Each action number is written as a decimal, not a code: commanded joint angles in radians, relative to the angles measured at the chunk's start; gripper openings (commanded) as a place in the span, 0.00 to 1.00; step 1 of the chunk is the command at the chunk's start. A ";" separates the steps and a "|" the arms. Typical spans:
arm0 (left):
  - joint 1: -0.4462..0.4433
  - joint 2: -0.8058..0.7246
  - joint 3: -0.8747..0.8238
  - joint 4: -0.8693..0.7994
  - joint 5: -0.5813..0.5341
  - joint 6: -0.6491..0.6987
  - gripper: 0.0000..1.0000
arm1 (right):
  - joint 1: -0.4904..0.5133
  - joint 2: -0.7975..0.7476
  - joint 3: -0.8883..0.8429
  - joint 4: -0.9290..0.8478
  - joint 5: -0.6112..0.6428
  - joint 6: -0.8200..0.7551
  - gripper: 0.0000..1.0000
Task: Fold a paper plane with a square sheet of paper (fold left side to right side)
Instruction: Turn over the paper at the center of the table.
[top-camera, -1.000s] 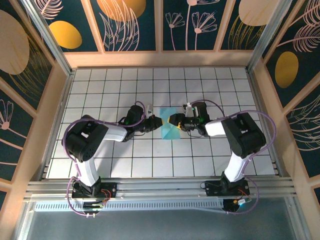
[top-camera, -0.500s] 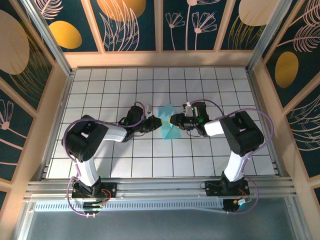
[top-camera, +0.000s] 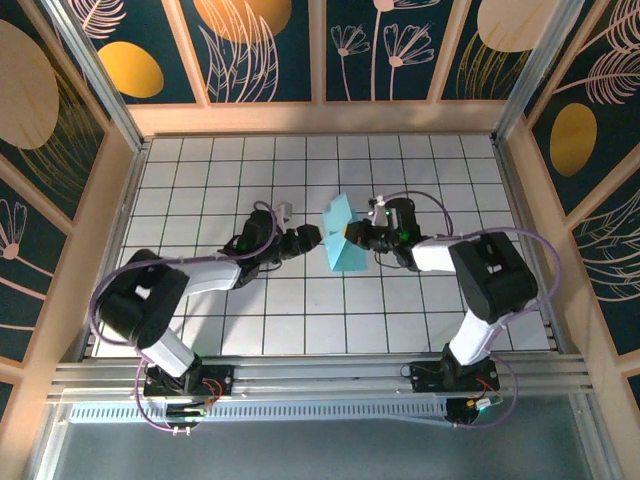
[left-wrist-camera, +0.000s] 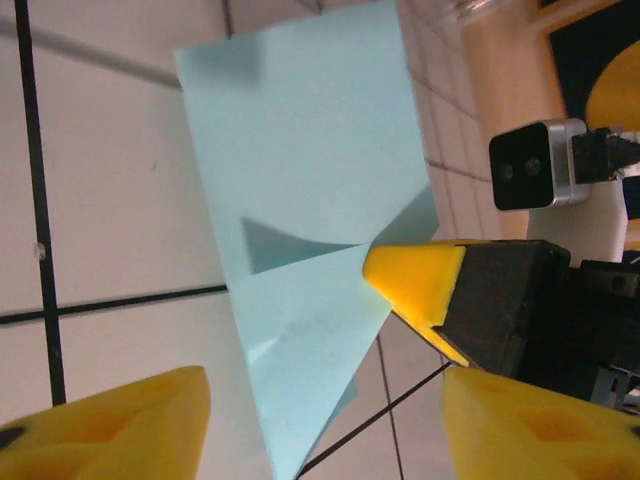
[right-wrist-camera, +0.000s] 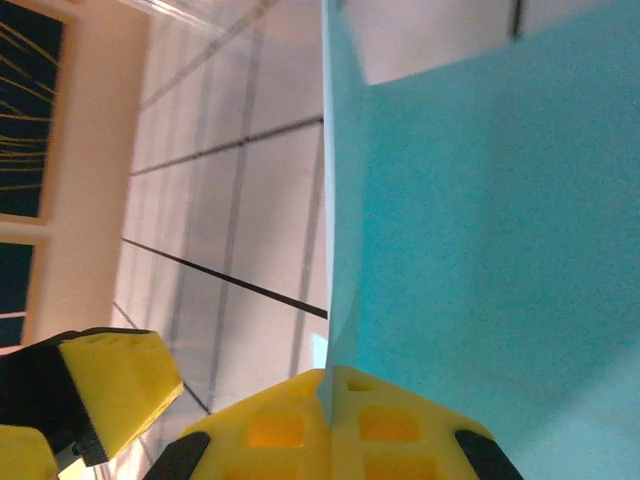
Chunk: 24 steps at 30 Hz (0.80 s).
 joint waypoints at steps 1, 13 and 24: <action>0.012 -0.107 -0.022 -0.015 -0.097 -0.017 0.73 | -0.025 -0.115 -0.018 0.097 0.004 -0.010 0.00; 0.049 -0.170 0.023 0.339 0.131 -0.151 0.99 | -0.078 -0.242 0.074 0.363 -0.233 0.233 0.00; 0.042 0.057 0.127 0.626 0.336 -0.339 0.88 | -0.040 -0.183 0.077 0.503 -0.284 0.366 0.00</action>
